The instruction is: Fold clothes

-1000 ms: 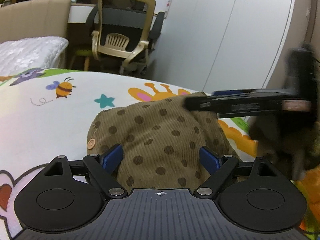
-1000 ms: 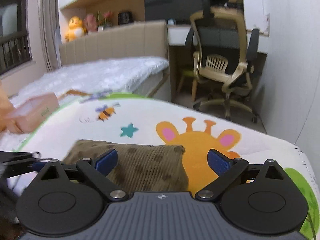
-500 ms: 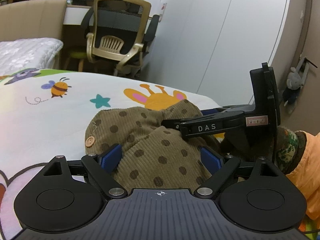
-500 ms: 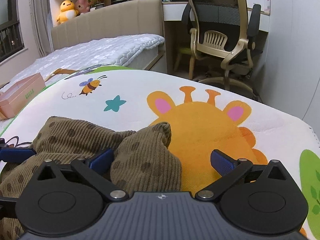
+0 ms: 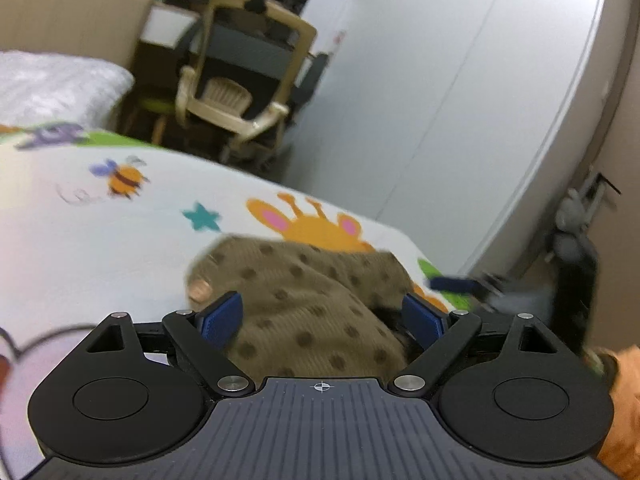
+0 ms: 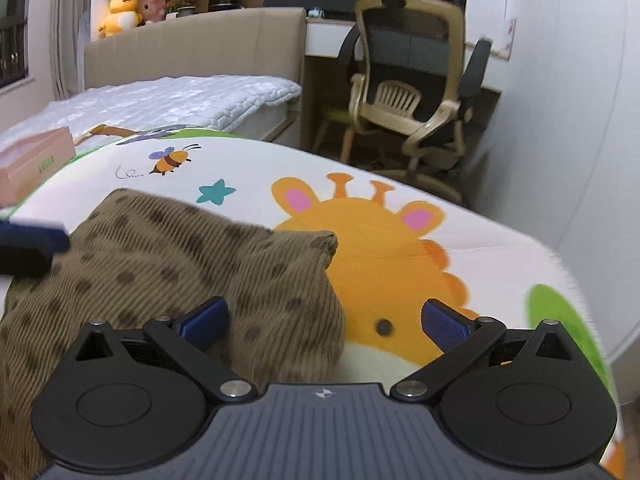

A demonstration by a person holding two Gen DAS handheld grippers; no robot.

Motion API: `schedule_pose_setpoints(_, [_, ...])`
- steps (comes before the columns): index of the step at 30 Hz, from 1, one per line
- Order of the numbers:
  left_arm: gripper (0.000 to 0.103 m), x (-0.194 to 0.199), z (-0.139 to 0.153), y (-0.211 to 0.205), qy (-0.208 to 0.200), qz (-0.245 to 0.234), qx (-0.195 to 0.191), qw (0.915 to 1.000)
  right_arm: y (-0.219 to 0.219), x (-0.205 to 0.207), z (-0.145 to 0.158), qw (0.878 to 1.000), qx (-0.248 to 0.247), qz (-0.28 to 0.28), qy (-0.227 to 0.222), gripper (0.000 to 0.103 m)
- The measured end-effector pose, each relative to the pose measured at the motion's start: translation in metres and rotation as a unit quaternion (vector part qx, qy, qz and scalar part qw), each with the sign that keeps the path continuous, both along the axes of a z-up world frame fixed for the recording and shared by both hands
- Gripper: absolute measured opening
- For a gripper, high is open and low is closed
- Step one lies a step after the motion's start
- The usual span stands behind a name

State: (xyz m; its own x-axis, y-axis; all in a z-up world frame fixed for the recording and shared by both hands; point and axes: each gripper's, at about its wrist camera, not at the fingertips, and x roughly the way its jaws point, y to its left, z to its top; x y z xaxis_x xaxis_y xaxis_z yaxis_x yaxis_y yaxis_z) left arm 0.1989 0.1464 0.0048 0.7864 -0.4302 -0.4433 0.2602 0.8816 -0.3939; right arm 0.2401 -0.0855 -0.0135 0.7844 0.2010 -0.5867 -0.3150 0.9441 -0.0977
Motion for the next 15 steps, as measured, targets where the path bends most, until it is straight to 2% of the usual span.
schedule_pose_setpoints(3, [0.092,0.001,0.003,0.002,0.006,0.03,0.033,0.999,-0.002,-0.022,0.007,1.0,-0.004,0.013,-0.002,0.103])
schedule_pose_setpoints(7, [0.092,0.014,-0.012,0.0,0.047,0.058,0.077,0.9943,0.003,-0.034,0.002,0.999,-0.003,0.034,0.026,0.103])
schedule_pose_setpoints(10, [0.094,0.018,-0.021,0.002,0.063,0.062,0.072,0.9935,0.007,-0.033,-0.008,0.998,-0.004,0.04,0.048,0.103])
schedule_pose_setpoints(15, [0.094,0.018,-0.019,0.001,0.063,0.06,0.082,0.9928,0.006,-0.031,-0.013,0.998,0.011,0.038,0.058,0.103])
